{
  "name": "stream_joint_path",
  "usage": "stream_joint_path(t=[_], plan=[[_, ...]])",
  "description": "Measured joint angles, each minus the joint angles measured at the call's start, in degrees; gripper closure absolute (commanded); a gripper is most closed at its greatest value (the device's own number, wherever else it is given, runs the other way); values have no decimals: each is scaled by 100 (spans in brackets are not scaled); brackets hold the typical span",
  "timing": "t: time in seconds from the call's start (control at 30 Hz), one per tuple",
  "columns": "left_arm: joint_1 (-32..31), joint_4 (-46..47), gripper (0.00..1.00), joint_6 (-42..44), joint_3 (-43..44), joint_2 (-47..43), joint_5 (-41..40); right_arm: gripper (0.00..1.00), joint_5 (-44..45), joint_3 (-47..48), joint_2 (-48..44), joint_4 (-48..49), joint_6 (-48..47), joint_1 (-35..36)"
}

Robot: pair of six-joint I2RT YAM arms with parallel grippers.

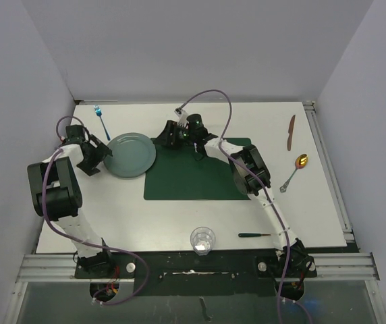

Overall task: Set the dinner table for one person
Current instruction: Pick up the plate at the center of the board.

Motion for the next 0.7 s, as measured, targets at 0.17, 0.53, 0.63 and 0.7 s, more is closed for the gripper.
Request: stream_joint_path(t=[0.17, 0.53, 0.63, 0.7], plan=[[74, 186, 22, 157, 365, 341, 420, 38, -70, 72, 127, 133, 90, -4], [153, 761, 29, 428, 511, 664, 1436, 38, -219, 221, 245, 149, 149, -11], [166, 820, 32, 535, 623, 793, 1652, 38, -361, 245, 297, 291, 273, -20], [188, 863, 34, 603, 697, 892, 1808, 38, -407, 245, 306, 326, 348, -28]])
